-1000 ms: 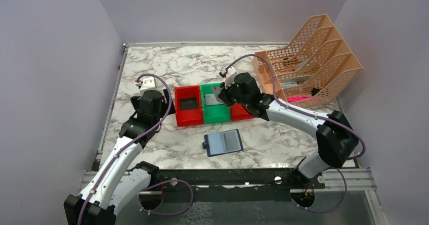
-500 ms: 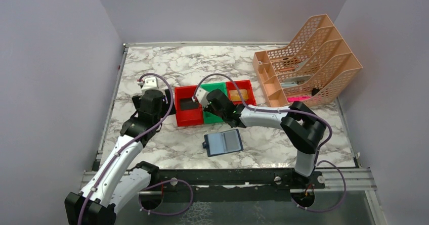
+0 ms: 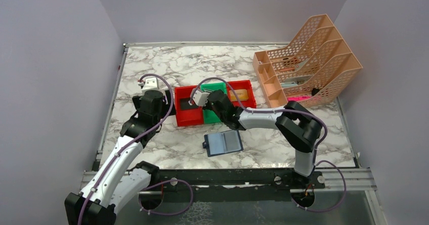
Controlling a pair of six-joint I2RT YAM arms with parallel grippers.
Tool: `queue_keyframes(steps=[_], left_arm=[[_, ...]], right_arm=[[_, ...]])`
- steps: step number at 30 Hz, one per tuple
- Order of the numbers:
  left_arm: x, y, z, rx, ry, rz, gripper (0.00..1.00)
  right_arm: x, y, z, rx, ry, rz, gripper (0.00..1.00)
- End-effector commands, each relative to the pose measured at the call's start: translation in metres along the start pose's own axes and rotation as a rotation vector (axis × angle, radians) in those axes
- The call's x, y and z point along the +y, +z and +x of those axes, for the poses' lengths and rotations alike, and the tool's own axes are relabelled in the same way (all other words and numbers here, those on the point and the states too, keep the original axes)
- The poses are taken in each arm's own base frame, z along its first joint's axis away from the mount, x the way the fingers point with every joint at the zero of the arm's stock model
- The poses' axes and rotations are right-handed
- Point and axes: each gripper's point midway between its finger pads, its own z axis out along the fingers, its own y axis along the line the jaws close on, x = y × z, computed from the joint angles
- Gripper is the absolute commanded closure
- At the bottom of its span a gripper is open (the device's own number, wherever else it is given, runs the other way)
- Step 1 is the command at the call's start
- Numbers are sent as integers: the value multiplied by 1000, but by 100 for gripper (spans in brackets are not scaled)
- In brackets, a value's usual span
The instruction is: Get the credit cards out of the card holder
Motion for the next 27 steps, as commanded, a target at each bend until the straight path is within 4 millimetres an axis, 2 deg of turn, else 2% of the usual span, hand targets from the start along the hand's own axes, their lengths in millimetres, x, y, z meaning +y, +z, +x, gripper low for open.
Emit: queue_keyframes(steps=[1, 6, 9, 12, 17, 23, 27], left_arm=[[-5, 2, -1, -7, 3, 28, 1], [-5, 3, 0, -3, 7, 29, 1], [-7, 4, 3, 10, 14, 34, 1], [-9, 6, 5, 24, 25, 43, 1], [-11, 9, 9, 42, 36, 49, 1], [-13, 9, 10, 48, 38, 55, 1], [-13, 10, 10, 48, 37, 56, 1]], right_arm=[[8, 12, -10, -74, -27, -33, 98], [21, 21, 0, -49, -34, -67, 97], [20, 29, 12, -2, -35, -52, 93], [20, 34, 20, 21, -30, -61, 92], [34, 36, 23, 20, -43, -140, 91], [51, 33, 34, 48, -79, -229, 84], [54, 29, 36, 53, -77, -261, 82]])
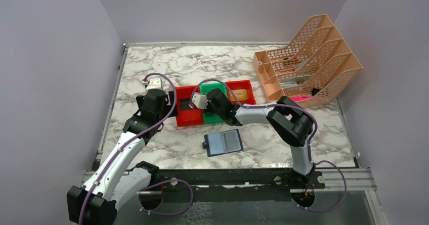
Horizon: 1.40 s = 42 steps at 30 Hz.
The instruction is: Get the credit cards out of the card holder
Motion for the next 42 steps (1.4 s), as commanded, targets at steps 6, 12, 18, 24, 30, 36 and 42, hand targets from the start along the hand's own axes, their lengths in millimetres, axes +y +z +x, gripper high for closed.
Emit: queue_keyframes(steps=[6, 12, 18, 24, 30, 36, 42], left_arm=[[-7, 2, -2, -7, 10, 38, 1], [-7, 3, -2, -3, 12, 38, 1], [-7, 3, -2, -1, 13, 40, 1], [-8, 3, -2, -2, 12, 41, 1], [-7, 3, -2, -2, 12, 39, 1], [-8, 2, -2, -4, 11, 45, 1], [-32, -2, 1, 27, 51, 190, 3]], right_arm=[[7, 4, 10, 33, -12, -52, 70], [-1, -2, 6, 19, 14, -30, 69], [-12, -11, -12, -36, 93, -19, 62], [-31, -32, -35, -118, 225, 6, 61], [-68, -82, -49, -221, 511, 131, 60], [-69, -155, -24, -300, 866, 173, 53], [-18, -210, 1, -174, 1268, -24, 46]])
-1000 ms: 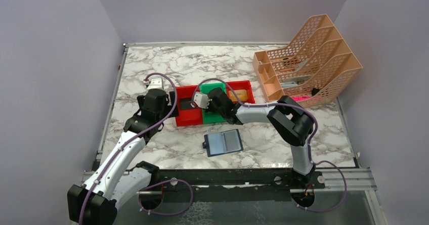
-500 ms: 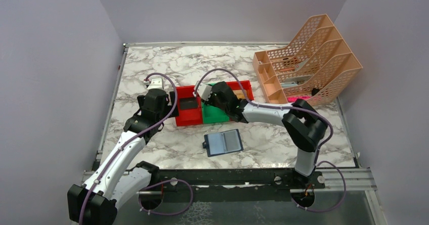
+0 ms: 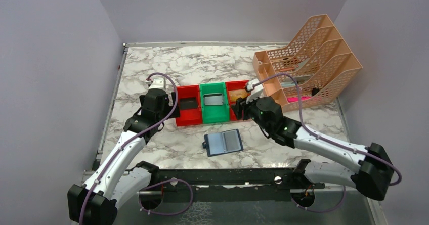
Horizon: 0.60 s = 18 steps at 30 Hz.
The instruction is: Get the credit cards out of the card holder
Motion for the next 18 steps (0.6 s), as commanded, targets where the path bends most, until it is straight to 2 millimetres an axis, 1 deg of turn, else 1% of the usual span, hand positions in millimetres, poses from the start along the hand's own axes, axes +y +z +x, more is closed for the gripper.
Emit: queue_keyframes(steps=[1, 2, 4, 6, 10, 12, 15, 17, 18], left_arm=[[-32, -4, -4, 6, 37, 187, 4], [-39, -6, -4, 14, 38, 230, 4], [-55, -12, -5, 19, 31, 320, 7], [-73, -21, -6, 17, 4, 427, 11], [-109, -46, 5, 60, -77, 662, 17], [-123, -58, 14, 102, -110, 756, 19], [-138, -65, 29, 145, -139, 801, 22], [-151, -70, 45, 178, -121, 822, 23], [-158, -72, 55, 200, -102, 824, 23]], right_arm=[[24, -45, 31, 174, 410, -76, 45], [33, -53, 32, 182, 454, -126, 44], [40, -64, 44, 223, 545, -148, 42], [41, -69, 64, 287, 613, -125, 41], [51, -75, 97, 429, 662, -125, 41], [56, -75, 109, 485, 678, -124, 43], [61, -71, 124, 543, 692, -111, 46], [57, -69, 138, 592, 706, -49, 52], [56, -67, 141, 601, 716, -31, 54]])
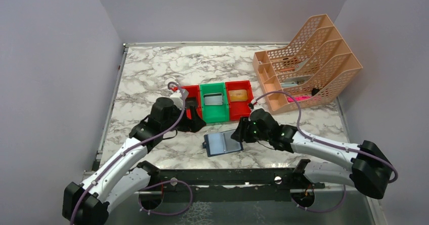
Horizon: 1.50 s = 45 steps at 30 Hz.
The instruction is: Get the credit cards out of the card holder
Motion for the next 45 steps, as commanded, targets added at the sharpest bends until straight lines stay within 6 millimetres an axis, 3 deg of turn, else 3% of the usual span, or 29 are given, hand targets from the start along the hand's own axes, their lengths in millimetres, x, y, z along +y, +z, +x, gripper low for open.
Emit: queue_keyframes(steps=[1, 5, 10, 24, 36, 45], left_arm=[[-43, 11, 33, 85, -9, 127, 24], [-38, 23, 66, 150, 13, 47, 26], [-26, 30, 85, 186, 3, -12, 27], [-18, 47, 109, 277, 4, -51, 28], [-9, 51, 129, 337, 17, -82, 47], [-2, 51, 139, 363, 14, -107, 60]], right_arm=[[-10, 8, 19, 86, 97, 65, 54], [-7, 15, 25, 111, 94, 46, 56], [-14, 21, 31, 136, 79, 74, 56], [-20, 32, 34, 143, 86, 96, 58], [-37, 33, 38, 162, 59, 196, 57], [-8, 37, 43, 204, 71, 36, 61]])
